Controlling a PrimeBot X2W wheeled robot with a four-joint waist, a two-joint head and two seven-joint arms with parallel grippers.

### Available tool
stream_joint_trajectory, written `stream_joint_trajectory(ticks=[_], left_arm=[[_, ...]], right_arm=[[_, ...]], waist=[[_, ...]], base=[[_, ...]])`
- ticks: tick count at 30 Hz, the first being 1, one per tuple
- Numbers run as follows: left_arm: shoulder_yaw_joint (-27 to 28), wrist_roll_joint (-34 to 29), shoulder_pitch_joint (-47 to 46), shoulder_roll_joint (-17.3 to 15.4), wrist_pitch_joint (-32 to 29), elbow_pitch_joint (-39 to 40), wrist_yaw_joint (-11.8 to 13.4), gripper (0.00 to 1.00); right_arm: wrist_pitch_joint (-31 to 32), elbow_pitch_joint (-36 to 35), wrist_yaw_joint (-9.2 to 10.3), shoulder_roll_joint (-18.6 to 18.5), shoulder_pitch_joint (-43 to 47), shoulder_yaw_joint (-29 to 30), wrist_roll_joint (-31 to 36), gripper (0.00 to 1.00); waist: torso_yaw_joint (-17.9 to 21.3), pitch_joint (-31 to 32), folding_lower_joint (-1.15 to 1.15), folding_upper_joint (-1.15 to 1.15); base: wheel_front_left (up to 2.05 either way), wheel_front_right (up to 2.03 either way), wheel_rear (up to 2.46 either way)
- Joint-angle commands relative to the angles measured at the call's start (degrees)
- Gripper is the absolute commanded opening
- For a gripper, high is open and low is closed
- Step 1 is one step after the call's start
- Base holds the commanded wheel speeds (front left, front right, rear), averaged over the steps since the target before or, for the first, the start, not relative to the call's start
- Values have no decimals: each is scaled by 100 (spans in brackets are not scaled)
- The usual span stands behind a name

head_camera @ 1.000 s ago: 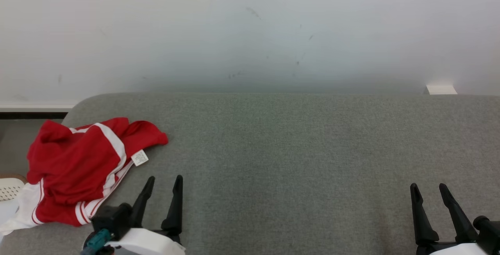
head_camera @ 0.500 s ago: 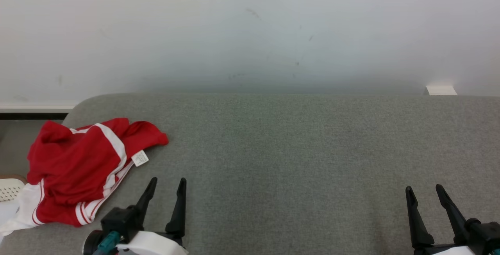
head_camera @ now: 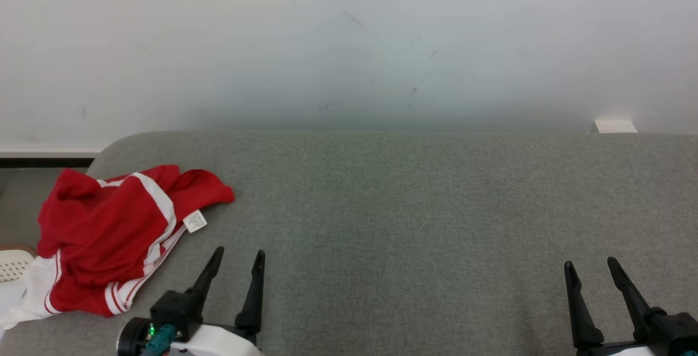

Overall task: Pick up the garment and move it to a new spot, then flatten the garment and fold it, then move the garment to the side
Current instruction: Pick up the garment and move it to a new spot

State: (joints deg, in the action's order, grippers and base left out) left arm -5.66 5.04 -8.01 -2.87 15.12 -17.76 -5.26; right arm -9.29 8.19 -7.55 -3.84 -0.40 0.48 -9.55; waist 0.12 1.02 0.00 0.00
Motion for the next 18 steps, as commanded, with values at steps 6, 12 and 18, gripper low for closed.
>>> stream_joint_trajectory(ticks=[6,12,18], left_arm=[[57,45,-49,-14,5,-49,-2,100],[77,74,-34,-11,5,-83,16,100],[89,61,-61,-12,5,-81,57,100]], right_arm=[[-32,15,12,26,49,51,-40,100],[-63,42,12,50,29,72,-58,100],[-79,-1,12,60,34,110,-30,100]], waist=[[13,-4,0,0],[14,2,0,0],[-96,-5,0,0]], base=[[0,0,0],[0,0,0],[0,0,0]])
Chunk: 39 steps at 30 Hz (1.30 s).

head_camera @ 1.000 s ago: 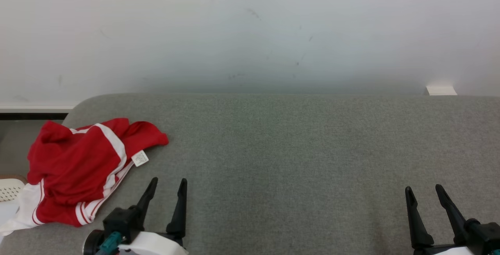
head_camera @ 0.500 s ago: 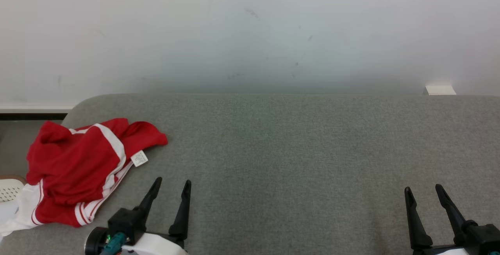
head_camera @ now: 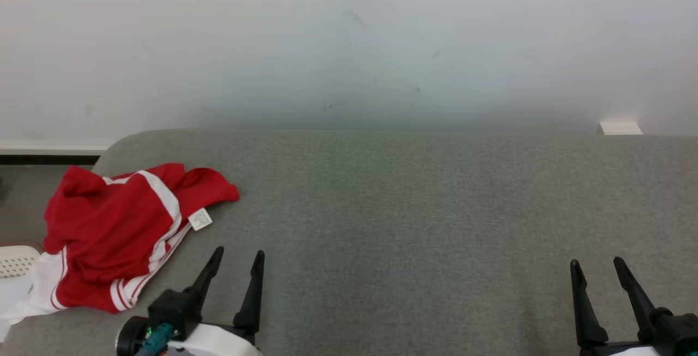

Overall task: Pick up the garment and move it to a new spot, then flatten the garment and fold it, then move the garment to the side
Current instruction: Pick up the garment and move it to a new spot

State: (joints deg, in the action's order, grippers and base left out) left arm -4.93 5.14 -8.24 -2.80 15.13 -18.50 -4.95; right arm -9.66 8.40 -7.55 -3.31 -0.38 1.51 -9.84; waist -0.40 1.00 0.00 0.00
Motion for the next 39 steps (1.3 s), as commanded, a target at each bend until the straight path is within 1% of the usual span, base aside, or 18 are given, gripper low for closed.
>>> stream_joint_trajectory(ticks=[1,5,8,17,23,26,31,39], left_arm=[[20,56,-49,-19,4,0,33,100],[74,79,-80,-20,4,30,89,100],[151,85,-66,-20,4,60,134,100],[490,110,68,-31,3,171,214,100],[708,82,185,-49,3,271,223,100],[786,62,239,-48,3,323,213,100],[835,36,269,-43,3,380,187,100],[819,-23,151,-32,3,418,156,100]], right_arm=[[-43,-44,12,8,32,-2,2,100],[-22,-135,12,12,33,-45,4,100],[-3,-212,12,19,39,-94,-33,100],[137,-411,12,32,63,-216,-115,100],[183,-500,12,35,66,-305,-165,100],[181,-531,12,36,75,-324,-182,100],[199,-562,12,37,92,-318,-183,100],[242,-615,12,37,94,-307,-187,100]], waist=[[-96,-9,0,0],[-396,-13,0,0],[-700,-13,0,0],[-1785,-22,0,0],[-2286,-28,0,0],[-2455,-25,0,0],[-2598,-28,0,0],[-2682,-93,0,0]], base=[[0,0,0],[0,0,0],[0,0,0],[0,0,0],[0,0,0],[0,0,0],[0,0,0],[0,0,0]])
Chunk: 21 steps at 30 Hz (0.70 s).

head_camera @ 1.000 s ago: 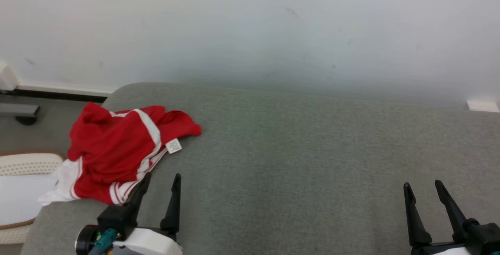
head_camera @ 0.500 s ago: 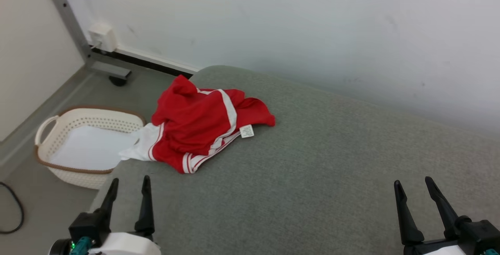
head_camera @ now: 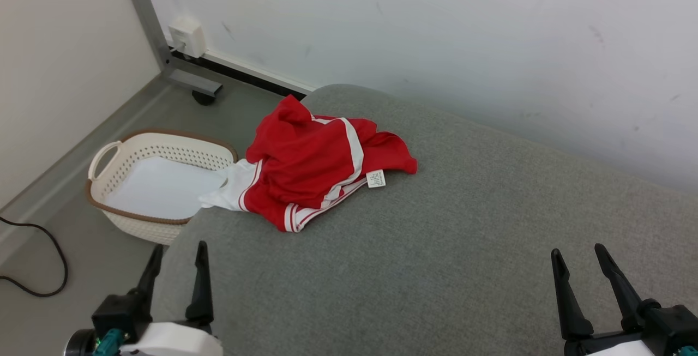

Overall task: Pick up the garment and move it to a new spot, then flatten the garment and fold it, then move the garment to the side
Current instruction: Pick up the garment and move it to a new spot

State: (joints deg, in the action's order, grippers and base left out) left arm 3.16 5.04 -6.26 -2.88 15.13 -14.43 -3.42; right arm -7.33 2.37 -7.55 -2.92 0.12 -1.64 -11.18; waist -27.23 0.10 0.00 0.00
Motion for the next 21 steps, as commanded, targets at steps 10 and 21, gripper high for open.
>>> stream_joint_trajectory(ticks=[10,21], left_arm=[[-236,67,-1362,-60,3,-494,-215,100],[-529,231,-4084,-368,-510,-3297,-351,100]], right_arm=[[328,-535,12,-196,-386,-4,147,100],[820,-1293,12,-766,-1100,-14,120,100]], waist=[[234,-906,0,0],[763,-2460,0,0]], base=[[0,0,0],[0,0,0]])
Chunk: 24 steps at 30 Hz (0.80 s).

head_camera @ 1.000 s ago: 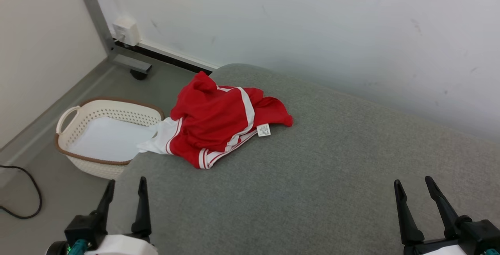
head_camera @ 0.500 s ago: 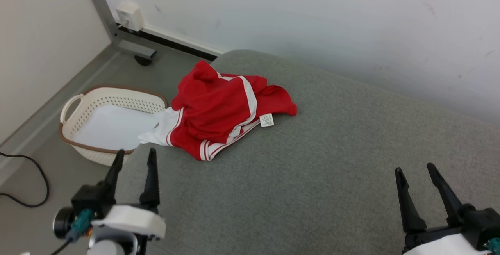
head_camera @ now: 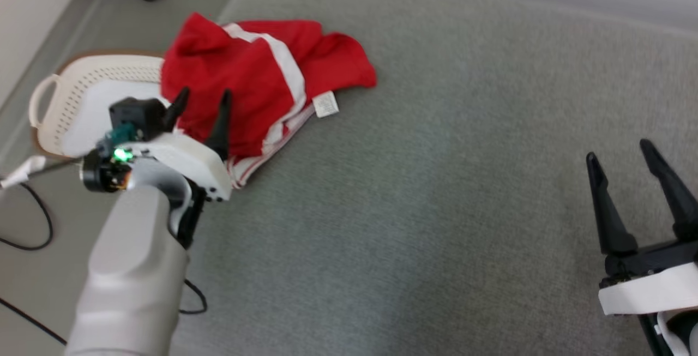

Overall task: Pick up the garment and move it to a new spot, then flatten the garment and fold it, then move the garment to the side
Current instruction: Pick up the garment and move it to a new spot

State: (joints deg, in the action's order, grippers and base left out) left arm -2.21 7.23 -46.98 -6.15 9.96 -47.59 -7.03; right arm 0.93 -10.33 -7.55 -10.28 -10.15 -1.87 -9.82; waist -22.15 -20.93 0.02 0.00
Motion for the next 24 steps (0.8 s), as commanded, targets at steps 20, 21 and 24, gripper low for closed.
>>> stream_joint_trajectory(ticks=[20,21,24], left_arm=[[-31,78,-1279,-574,203,-1918,309,0],[33,152,-1236,-608,320,-1863,325,0],[176,308,-1007,-702,482,-1632,342,0]], right_arm=[[-126,17,12,-64,-204,60,-51,100],[-153,52,12,-33,-182,61,-54,100],[-284,193,12,90,-75,53,-84,100]], waist=[[542,-394,-2,0],[555,-304,-2,0],[593,66,-2,0]], base=[[0,0,0],[0,0,0],[0,0,0]])
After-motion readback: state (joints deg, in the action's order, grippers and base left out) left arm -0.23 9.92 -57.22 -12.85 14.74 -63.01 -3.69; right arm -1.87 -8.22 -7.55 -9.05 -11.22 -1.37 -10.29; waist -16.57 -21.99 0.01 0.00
